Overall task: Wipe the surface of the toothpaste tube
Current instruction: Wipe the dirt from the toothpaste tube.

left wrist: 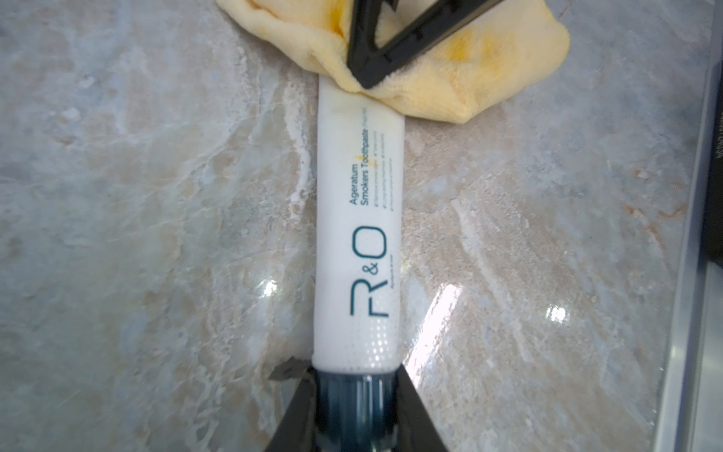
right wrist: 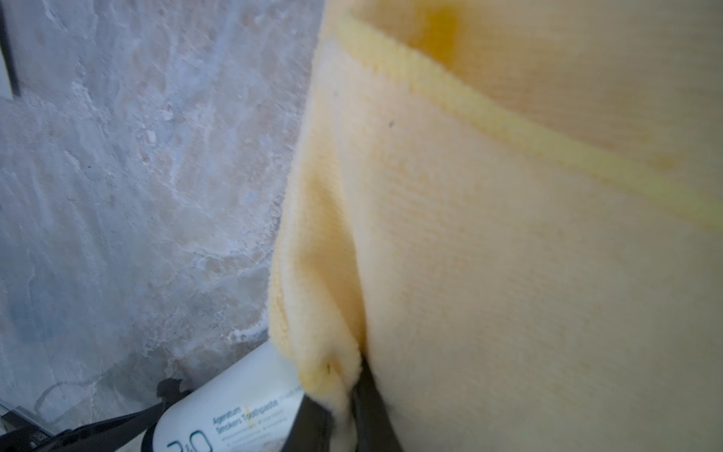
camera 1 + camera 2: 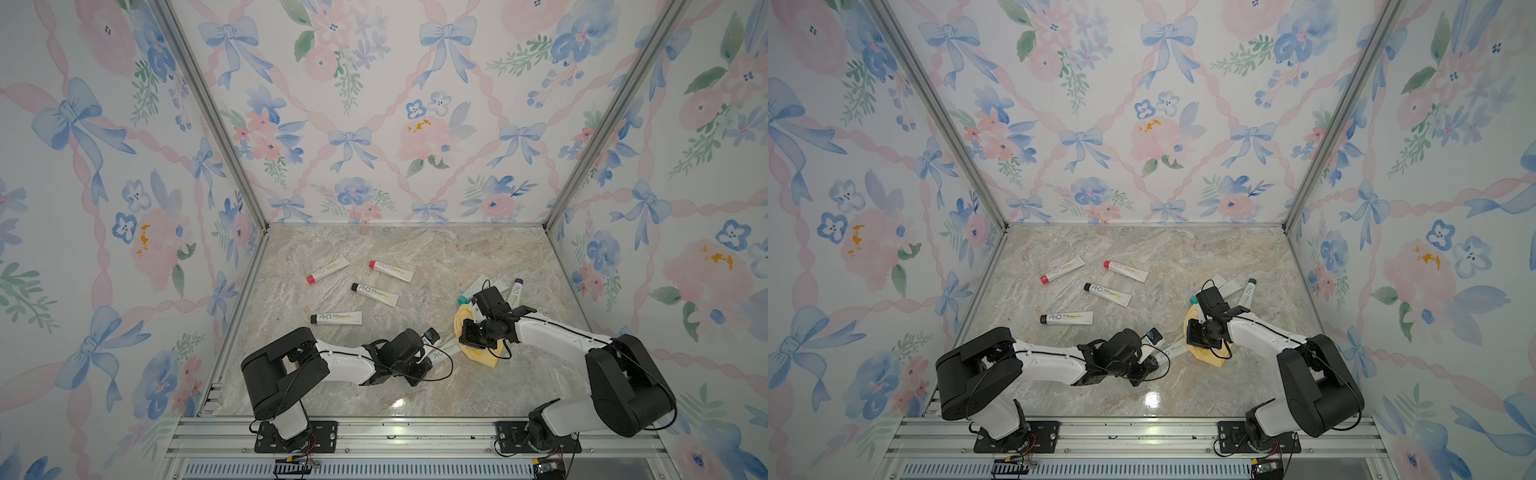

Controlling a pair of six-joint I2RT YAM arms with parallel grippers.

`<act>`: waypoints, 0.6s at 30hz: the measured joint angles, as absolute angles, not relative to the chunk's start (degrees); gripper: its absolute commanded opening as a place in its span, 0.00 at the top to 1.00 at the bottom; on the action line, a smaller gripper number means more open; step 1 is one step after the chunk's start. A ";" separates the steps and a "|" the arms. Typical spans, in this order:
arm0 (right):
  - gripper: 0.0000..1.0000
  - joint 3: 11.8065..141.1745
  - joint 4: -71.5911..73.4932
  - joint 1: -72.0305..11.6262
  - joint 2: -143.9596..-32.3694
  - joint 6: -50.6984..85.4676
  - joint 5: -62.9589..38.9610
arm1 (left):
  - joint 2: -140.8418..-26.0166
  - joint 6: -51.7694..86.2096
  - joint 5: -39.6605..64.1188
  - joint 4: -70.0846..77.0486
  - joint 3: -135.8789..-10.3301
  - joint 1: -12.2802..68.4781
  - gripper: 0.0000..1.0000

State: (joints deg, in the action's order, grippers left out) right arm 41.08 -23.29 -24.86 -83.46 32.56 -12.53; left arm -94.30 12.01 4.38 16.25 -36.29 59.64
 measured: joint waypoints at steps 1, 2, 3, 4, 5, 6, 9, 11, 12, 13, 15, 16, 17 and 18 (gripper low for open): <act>0.88 41.08 -23.27 -25.45 -83.44 32.60 -12.08 | -94.30 12.01 4.38 16.25 -36.29 59.64 0.77; 0.88 41.08 -23.22 -26.13 -83.33 32.82 -11.51 | -94.30 12.01 4.36 16.25 -36.29 59.64 0.77; 0.88 41.08 -23.24 -27.00 -83.09 33.08 -10.74 | -94.30 12.01 4.36 16.23 -36.32 59.64 0.76; 0.88 41.08 -23.27 -27.88 -82.81 33.45 -10.37 | -94.30 12.01 4.36 16.23 -36.32 59.64 0.77; 0.88 41.08 -23.27 -28.82 -82.56 34.17 -10.17 | -94.30 12.01 4.38 16.23 -36.32 59.64 0.77; 0.88 41.08 -23.29 -30.17 -82.21 34.98 -10.22 | -94.30 12.01 4.36 16.21 -36.32 59.64 0.76; 0.88 41.08 -23.27 -33.67 -81.56 37.04 -10.66 | -94.32 11.99 4.38 16.01 -36.49 59.64 0.76; 0.87 41.08 -23.05 -34.98 -81.52 38.09 -11.14 | -94.35 11.99 4.38 15.77 -36.58 59.64 0.76; 0.87 41.08 -23.00 -35.22 -81.54 38.41 -11.20 | -94.35 11.99 4.36 15.75 -36.60 59.64 0.76; 0.88 41.08 -22.98 -35.24 -81.62 38.57 -11.25 | -94.35 11.99 4.36 15.70 -36.62 59.64 0.76; 0.88 41.08 -22.87 -34.72 -81.95 38.57 -11.73 | -94.35 11.99 4.36 15.64 -36.64 59.64 0.76; 0.88 41.08 -22.85 -33.93 -82.15 38.48 -12.40 | -94.35 11.99 4.36 15.64 -36.64 59.64 0.76; 0.88 41.08 -22.85 -33.15 -82.32 38.33 -13.04 | -94.35 11.99 4.36 15.64 -36.64 59.64 0.76; 0.88 41.08 -22.87 -32.23 -82.48 38.04 -13.78 | -94.35 11.99 4.34 15.64 -36.64 59.64 0.76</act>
